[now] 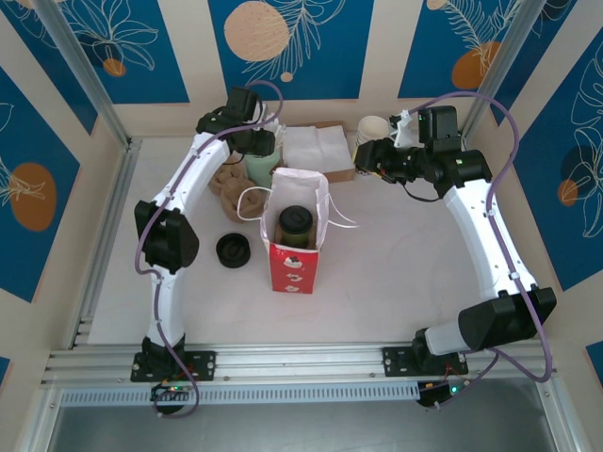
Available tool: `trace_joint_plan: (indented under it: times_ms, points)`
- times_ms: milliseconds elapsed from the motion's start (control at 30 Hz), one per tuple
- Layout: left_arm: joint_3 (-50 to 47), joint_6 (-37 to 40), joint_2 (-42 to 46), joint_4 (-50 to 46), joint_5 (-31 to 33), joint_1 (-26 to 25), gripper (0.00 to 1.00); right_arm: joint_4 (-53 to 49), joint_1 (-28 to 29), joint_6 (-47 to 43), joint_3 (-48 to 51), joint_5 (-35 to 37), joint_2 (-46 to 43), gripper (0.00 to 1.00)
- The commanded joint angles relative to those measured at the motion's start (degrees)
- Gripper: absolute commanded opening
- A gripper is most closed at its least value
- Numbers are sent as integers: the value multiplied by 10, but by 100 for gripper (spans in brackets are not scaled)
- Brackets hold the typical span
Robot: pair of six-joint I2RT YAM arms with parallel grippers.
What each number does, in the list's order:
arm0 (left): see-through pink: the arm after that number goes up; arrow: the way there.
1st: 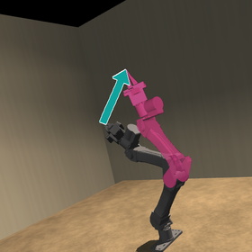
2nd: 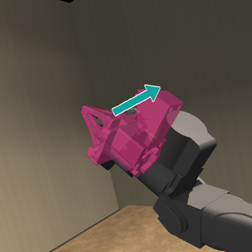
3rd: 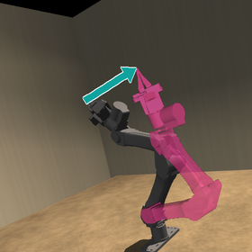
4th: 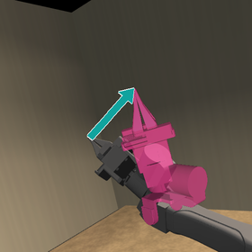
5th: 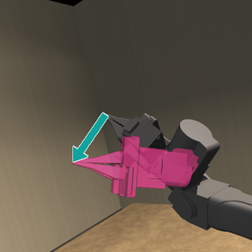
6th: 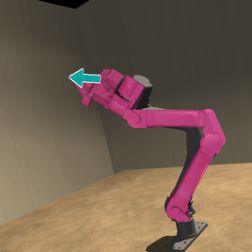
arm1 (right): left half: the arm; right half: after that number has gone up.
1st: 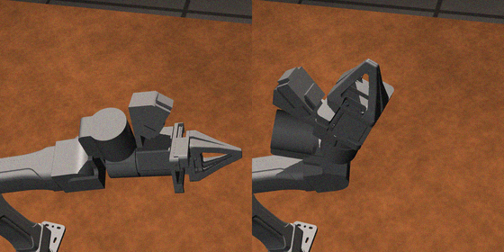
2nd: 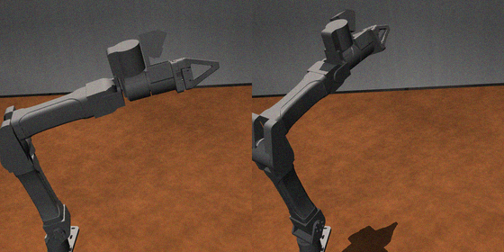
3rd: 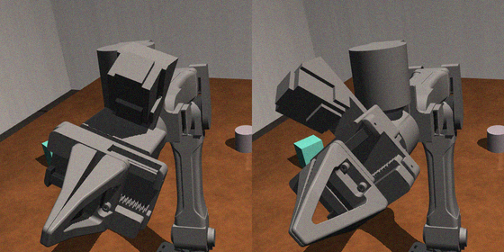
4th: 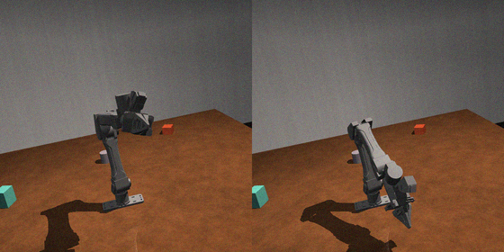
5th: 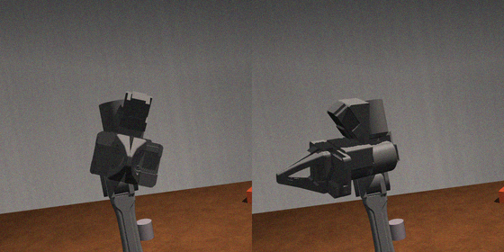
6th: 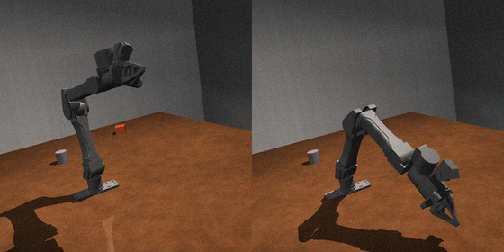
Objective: Pack the takeout coffee
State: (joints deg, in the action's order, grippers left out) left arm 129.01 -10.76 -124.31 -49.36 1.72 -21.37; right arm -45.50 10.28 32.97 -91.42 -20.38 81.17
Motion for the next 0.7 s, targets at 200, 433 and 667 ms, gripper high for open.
trace_joint_plan:
  times_ms: [200, 433, 667]
  points:
    - [26, 5, -20, -8, 20, 11, 35, 5, -4, -7, 11, -18, 9, 45]
    - [30, 7, -21, -14, 37, 11, 31, 8, -2, -8, 13, -16, 10, 45]
    - [28, 8, -9, -22, 37, 8, 24, 11, -1, -10, 18, -14, 11, 44]
